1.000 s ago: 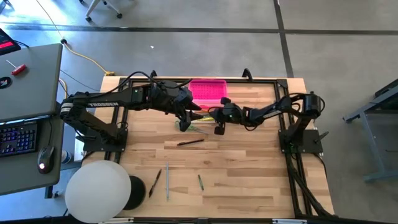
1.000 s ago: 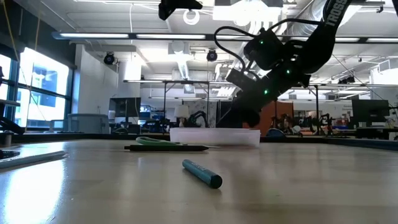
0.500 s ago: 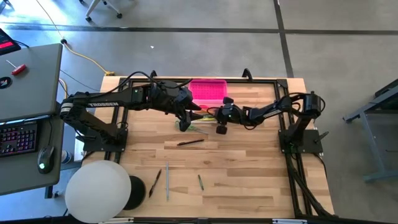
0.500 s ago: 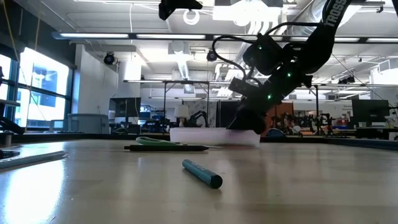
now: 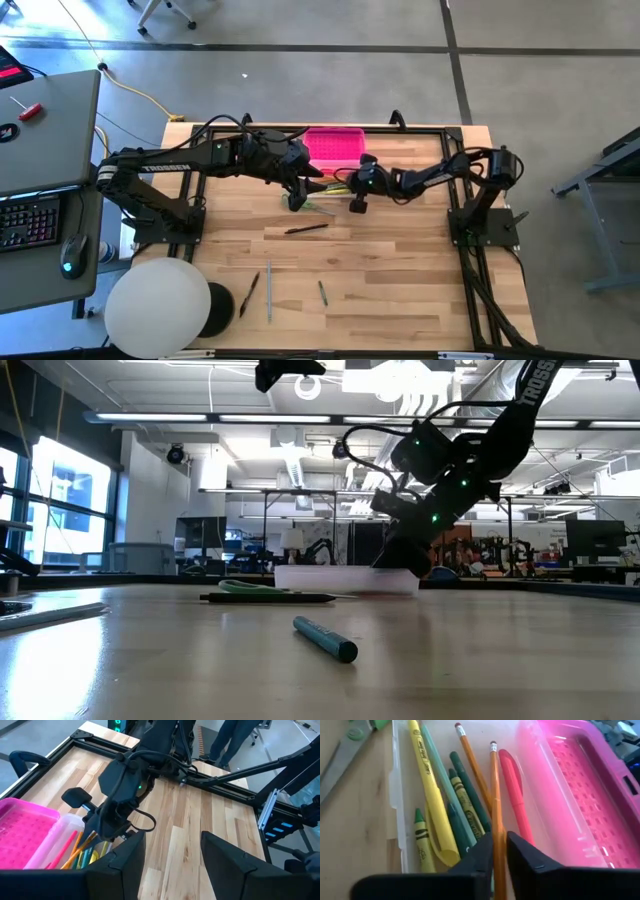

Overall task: Pick & place school supplies into a supply box
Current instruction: Adjust the yellow pencil into the supply box, then put the top black pen into the supply box

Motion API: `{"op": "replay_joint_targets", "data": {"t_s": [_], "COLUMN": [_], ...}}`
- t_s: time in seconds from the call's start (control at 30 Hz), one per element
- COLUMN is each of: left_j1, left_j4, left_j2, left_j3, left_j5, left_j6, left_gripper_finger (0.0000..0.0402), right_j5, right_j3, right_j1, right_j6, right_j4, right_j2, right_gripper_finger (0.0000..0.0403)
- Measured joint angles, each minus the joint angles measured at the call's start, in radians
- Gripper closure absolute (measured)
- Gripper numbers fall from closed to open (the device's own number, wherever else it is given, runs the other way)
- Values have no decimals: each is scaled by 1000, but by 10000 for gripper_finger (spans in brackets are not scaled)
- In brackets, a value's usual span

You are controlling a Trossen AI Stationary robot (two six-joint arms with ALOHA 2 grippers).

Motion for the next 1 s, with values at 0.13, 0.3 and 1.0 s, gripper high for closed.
{"op": "replay_joint_targets", "data": {"t_s": [0.13, 0.3, 1.0], "left_j1": [0, 0, 0], "left_j4": [0, 0, -1], "left_j2": [0, 0, 0], "left_j3": [0, 0, 0], "left_j5": [0, 0, 0], "left_j6": [0, 0, 0], "left_gripper_finger": [179, 179, 179], "right_j5": [-65, -73, -21], "right_j3": [7, 44, 71], "right_j1": [-10, -5, 23], "right_j6": [-1, -8, 59], "right_j4": [2, 3, 1], "right_j2": [0, 0, 0], "right_gripper_finger": [392, 383, 314]}}
